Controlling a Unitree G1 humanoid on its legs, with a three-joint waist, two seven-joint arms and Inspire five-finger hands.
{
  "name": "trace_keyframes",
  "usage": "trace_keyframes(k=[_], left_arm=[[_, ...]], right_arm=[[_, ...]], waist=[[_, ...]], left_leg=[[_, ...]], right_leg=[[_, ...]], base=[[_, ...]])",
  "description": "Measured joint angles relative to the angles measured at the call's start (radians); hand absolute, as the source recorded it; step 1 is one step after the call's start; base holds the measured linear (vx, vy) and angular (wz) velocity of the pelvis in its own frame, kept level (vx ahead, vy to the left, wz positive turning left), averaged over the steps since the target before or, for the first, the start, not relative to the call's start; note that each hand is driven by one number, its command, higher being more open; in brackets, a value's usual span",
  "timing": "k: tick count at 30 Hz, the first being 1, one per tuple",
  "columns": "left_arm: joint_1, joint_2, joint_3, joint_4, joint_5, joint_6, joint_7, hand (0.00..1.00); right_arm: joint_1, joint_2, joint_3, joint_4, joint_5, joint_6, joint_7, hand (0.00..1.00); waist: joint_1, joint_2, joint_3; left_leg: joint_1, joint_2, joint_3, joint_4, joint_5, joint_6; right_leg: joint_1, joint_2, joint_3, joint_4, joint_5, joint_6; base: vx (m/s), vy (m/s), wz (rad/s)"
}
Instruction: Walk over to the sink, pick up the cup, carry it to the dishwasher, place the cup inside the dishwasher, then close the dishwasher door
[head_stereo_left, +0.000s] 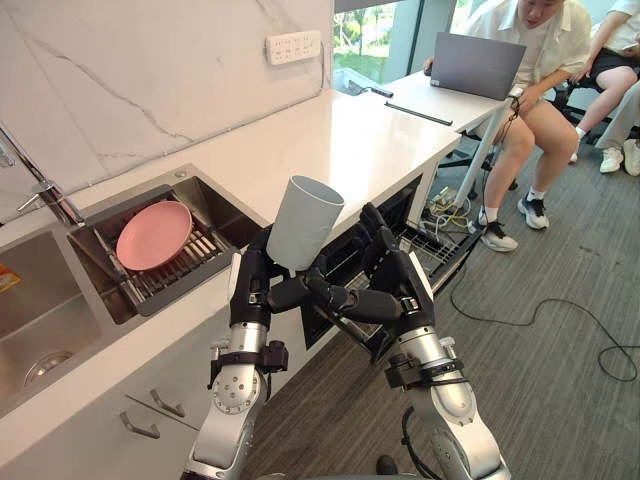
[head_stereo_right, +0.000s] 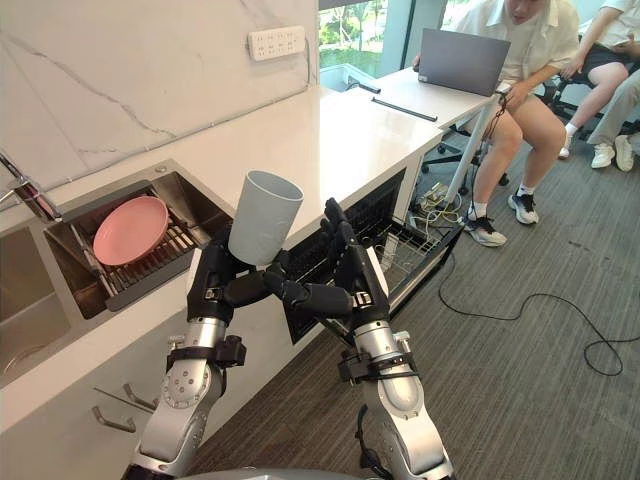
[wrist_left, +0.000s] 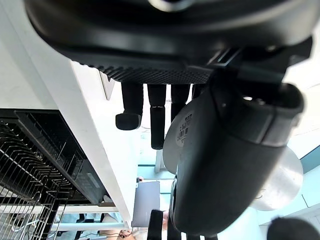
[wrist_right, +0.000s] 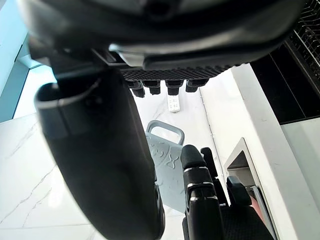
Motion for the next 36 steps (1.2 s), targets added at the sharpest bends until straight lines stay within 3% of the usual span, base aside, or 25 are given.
trace_keyframes(k=[10,24,36], left_arm=[[0.000,-0.013,-0.078,0.041,0.076,0.003,0.038,0.00],[-0.001,-0.020,-0.137,0.064,0.175,0.008,0.089,0.00],[-0.001,-0.022,-0.173,0.064,0.176,0.008,0.147,0.00]], right_arm=[[-0.002,0.043,0.003,0.000,0.004,-0.023,-0.049,1.00],[-0.003,0.086,0.042,0.003,-0.001,-0.028,-0.133,1.00],[-0.013,0.087,0.072,0.021,-0.005,-0.040,-0.175,1.00]], waist=[[0.000,-0.010,-0.040],[0.002,-0.033,-0.047],[0.002,-0.035,-0.048]], left_leg=[[0.003,-0.012,-0.018,-0.034,0.022,0.009],[0.005,-0.014,-0.021,-0.041,0.027,0.006],[0.004,-0.014,-0.025,-0.045,0.028,0.006]], right_leg=[[0.001,-0.007,-0.020,-0.002,-0.003,-0.004],[0.000,-0.008,-0.024,-0.001,-0.006,-0.009],[0.000,-0.009,-0.028,-0.002,-0.007,-0.009]], base=[[0.00,-0.022,0.05],[-0.01,-0.005,0.01],[0.00,0.000,0.00]])
